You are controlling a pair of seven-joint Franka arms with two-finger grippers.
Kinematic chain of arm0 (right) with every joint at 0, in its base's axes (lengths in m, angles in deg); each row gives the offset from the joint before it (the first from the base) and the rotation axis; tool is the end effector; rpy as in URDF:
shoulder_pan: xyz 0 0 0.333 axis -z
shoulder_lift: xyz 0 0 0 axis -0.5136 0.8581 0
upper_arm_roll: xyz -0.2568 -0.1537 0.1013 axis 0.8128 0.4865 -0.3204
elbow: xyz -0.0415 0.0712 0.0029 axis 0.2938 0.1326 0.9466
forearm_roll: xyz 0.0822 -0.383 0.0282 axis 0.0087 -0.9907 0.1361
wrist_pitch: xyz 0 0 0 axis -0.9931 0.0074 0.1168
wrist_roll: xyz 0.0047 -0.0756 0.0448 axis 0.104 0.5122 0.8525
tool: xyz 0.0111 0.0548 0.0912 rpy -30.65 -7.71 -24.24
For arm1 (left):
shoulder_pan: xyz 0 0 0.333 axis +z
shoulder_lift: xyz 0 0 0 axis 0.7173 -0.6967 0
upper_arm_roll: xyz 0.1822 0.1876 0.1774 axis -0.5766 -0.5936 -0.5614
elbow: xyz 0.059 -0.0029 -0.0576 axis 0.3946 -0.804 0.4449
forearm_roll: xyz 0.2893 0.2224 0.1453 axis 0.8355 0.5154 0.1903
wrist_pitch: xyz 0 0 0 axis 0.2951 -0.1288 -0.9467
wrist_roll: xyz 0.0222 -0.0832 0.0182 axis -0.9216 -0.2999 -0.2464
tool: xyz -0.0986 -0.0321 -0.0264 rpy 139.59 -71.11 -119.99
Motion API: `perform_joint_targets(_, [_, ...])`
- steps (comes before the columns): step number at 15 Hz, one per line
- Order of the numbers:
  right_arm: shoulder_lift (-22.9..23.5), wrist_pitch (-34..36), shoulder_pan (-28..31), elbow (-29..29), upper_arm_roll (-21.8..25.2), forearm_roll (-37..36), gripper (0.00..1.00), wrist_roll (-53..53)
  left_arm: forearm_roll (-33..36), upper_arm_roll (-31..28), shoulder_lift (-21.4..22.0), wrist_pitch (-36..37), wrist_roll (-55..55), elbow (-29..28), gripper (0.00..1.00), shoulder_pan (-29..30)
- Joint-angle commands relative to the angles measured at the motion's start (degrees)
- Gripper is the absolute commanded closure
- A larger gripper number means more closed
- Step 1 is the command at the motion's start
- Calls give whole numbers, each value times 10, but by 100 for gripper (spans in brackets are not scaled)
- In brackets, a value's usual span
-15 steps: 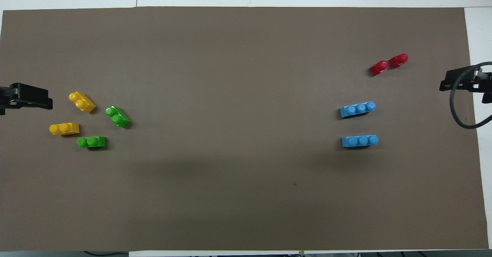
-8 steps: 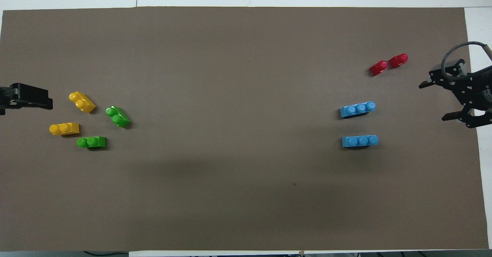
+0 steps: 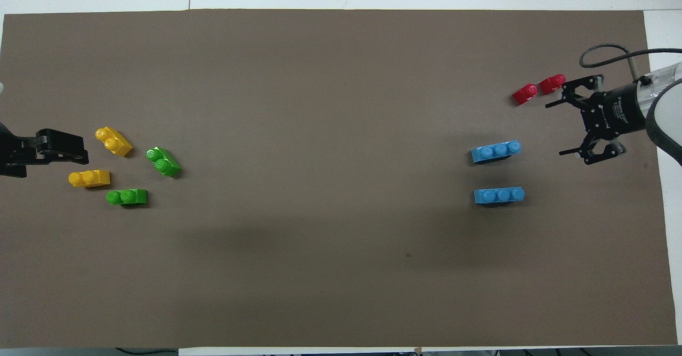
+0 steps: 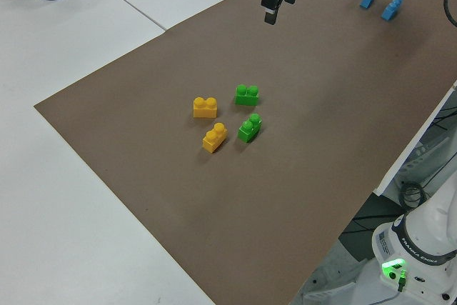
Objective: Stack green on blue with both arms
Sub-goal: 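Move the left gripper to the green brick while the right gripper reaches the blue brick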
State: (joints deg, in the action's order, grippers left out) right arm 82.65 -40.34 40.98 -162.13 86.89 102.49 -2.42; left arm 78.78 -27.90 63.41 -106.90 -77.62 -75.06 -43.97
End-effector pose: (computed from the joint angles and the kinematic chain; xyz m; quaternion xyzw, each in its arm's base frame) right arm 0.5995 -0.0667 0.4293 -0.7661 0.6118 0.1368 0.1419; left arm 0.5149 -0.0265 0.6038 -0.9963 -0.0849 0.0065 0.0096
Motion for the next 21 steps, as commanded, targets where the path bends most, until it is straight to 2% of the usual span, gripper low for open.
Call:
perform_joint_targets(1, [22,-14,0,5,-4,30,0,13,-8,0,53,-51,-89,-86,0,-3])
perform_joint_targets(6, [39,-18,1,-18,-3,30,0,9,-8,0,42,-137,-225,-151,0,-3])
perform_joint_targets(9, [39,-16,0,-44,-3,29,0,2,-8,0,33,-185,-251,-182,0,-3])
perform_joint_targets(15, [62,-18,1,-39,-4,28,0,-22,-8,-1,-75,-272,-389,-179,0,-13])
perform_joint_targets(21, [88,-39,0,-32,-4,27,0,-64,-5,-2,-148,-320,-401,-163,0,-6])
